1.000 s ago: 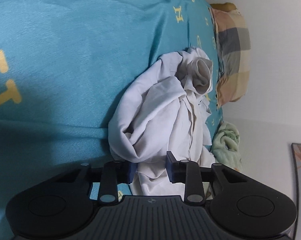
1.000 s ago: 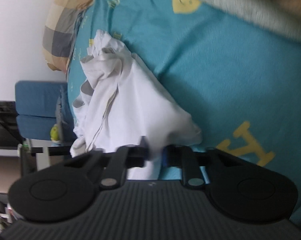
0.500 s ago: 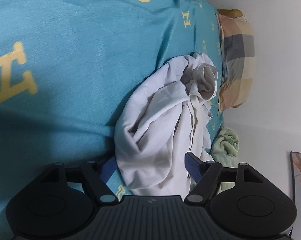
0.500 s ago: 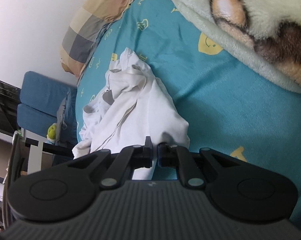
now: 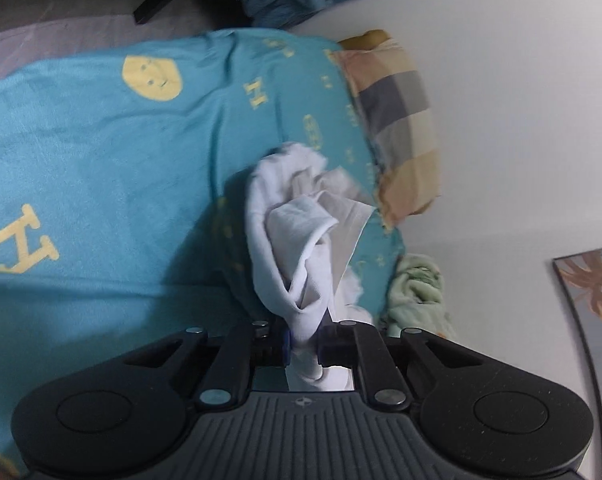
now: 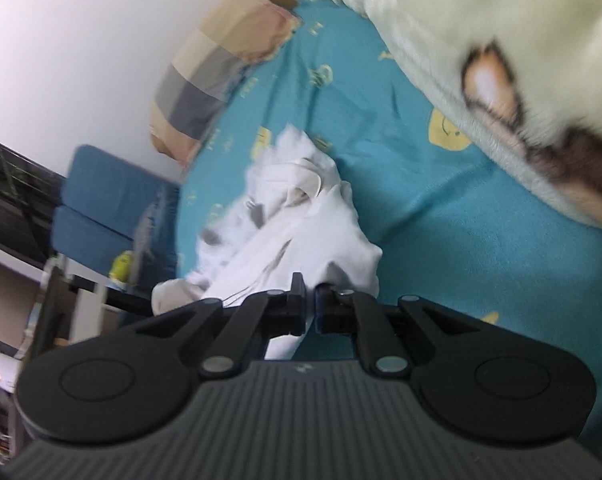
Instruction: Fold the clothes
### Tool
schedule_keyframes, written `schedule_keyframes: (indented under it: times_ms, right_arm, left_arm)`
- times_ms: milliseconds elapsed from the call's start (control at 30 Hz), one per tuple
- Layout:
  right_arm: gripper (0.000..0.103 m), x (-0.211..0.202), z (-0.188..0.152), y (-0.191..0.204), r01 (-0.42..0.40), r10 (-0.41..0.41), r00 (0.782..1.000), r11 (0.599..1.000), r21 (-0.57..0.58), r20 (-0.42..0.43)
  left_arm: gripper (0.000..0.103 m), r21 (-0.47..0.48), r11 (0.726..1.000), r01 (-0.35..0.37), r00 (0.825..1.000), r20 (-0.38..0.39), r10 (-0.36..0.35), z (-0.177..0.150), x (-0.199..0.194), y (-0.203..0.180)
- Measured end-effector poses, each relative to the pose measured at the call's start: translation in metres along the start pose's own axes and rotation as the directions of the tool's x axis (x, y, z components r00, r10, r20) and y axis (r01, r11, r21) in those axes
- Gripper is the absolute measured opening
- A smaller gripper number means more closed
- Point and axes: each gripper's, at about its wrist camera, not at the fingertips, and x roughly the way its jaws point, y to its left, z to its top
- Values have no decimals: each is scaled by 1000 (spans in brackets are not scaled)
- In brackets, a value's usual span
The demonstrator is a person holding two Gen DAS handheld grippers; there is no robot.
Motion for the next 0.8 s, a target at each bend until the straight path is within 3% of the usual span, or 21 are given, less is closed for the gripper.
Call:
schedule_keyframes:
  times_ms: [133,267,400,600,800]
  right_arm:
    - [7,-48,-13,-2,-24,25,999,999,23,-31]
    - [7,-83,-27,-9,-20,24,997,998,59,-70]
    - [7,-95,-33,-10,-10,18,996,996,88,-90]
    - [7,-59,-1,22,-24,30,998,996,86,-61]
    - [7,16,38,53,13,-10,999,998,55,-52]
  left_arm:
    - [12,41,999,27,1000,0,-27,-28,-53,-11]
    - [12,19,1000,21,1000,-10,-21,-53,-100,-4]
    - [12,17,1000,16,1000,-2,-16,-55,-113,-7]
    - [12,-15,999,34,999,37,-33,-19,-71,-24]
    - [12,1,1000,-3,997,77,3,34,-2,-49]
